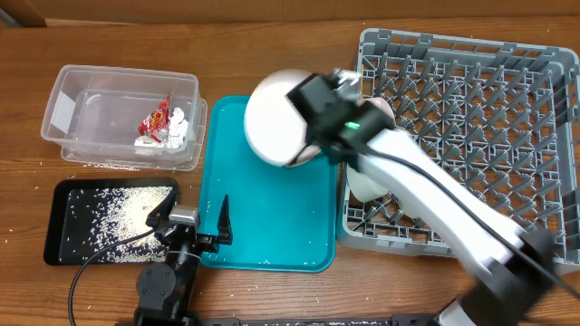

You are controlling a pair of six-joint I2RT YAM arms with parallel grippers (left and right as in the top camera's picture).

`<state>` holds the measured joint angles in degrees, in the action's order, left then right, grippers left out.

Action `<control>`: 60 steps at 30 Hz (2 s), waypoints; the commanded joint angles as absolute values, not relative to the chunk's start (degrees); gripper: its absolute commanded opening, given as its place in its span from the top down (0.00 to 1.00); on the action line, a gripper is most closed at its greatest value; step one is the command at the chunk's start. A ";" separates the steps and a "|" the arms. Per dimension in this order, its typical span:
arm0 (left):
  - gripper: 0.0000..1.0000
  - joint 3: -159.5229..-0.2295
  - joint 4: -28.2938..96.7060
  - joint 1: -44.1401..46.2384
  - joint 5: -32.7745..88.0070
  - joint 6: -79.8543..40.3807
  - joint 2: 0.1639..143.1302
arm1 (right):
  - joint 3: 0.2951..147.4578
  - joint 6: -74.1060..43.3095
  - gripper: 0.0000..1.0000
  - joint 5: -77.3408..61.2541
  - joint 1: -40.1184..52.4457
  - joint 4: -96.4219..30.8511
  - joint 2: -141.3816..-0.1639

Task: Sort waste into correct bins and load items into the dishwasher
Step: 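Lift the white plate and stand it upright in the rack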

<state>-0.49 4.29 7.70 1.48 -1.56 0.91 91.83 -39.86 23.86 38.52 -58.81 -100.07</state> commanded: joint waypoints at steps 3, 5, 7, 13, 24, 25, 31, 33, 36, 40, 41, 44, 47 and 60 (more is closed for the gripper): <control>0.00 -0.27 4.43 7.09 1.30 -2.57 0.62 | 93.89 -29.63 0.96 64.62 37.71 -61.04 -90.65; 0.00 -0.27 4.43 7.09 1.30 -2.57 0.62 | 93.89 -25.56 0.96 74.96 37.15 -61.04 -90.65; 0.00 -0.27 4.43 7.09 1.30 -2.59 0.64 | 93.84 -22.35 0.96 83.18 35.59 -60.88 -91.11; 0.00 -0.27 4.43 7.09 1.30 -2.59 0.62 | 93.82 -15.55 0.96 81.93 28.67 -60.86 -93.65; 0.00 -0.27 4.43 7.09 1.30 -2.59 0.64 | 93.67 -14.98 0.96 67.26 22.24 -66.85 -102.24; 0.00 -0.27 4.43 7.09 1.30 -2.57 0.62 | 93.67 -15.00 0.96 66.89 22.26 -67.20 -102.87; 0.00 -0.27 4.43 7.09 1.30 -2.59 0.62 | 93.67 -14.98 0.96 64.31 22.44 -69.38 -103.63; 0.00 -0.27 4.43 7.09 1.30 -2.59 0.62 | 93.67 -15.00 0.96 64.16 22.44 -70.70 -103.63; 0.00 -0.27 4.43 7.09 1.30 -2.57 0.62 | 93.67 -15.03 0.96 64.45 22.44 -72.69 -103.63; 0.00 -0.27 4.43 7.09 1.30 -2.57 0.62 | 93.67 -19.14 0.96 65.58 22.11 -74.50 -103.63; 0.00 -0.27 4.43 7.09 1.30 -2.57 0.62 | 93.67 -20.51 0.96 65.89 21.69 -75.16 -103.63; 0.00 -0.27 4.43 7.09 1.30 -2.59 0.62 | 93.69 -20.86 0.96 64.18 21.34 -76.31 -103.63; 0.00 -0.27 4.43 7.09 1.30 -2.57 0.62 | 93.69 -21.08 0.96 59.64 21.34 -77.78 -103.63; 0.00 -0.27 4.43 7.09 1.30 -2.59 0.64 | 93.71 -28.58 0.65 52.36 21.78 -82.21 -103.63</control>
<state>-0.49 4.32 7.70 1.50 -1.56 0.91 93.32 -26.79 53.65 21.41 -82.15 -104.05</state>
